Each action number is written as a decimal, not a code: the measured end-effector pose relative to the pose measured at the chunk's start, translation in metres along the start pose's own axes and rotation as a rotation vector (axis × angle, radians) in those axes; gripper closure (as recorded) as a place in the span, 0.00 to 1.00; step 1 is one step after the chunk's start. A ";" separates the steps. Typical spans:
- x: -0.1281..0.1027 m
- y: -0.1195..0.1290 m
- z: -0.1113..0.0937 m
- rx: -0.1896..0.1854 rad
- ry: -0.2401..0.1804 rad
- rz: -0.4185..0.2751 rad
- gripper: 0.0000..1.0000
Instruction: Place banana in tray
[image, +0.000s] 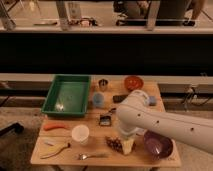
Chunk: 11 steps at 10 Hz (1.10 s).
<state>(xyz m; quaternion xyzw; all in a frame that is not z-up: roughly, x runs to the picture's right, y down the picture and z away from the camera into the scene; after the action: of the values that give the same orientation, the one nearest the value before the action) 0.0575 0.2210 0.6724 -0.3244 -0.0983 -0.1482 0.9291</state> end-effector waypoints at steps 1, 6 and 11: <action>-0.017 -0.007 0.000 0.008 0.001 -0.025 0.20; -0.109 -0.017 -0.001 0.012 -0.043 -0.169 0.20; -0.193 -0.025 -0.004 -0.075 -0.250 -0.258 0.20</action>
<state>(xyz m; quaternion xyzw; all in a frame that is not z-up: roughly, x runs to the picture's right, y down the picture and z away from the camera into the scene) -0.1316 0.2403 0.6296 -0.3596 -0.2480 -0.2281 0.8701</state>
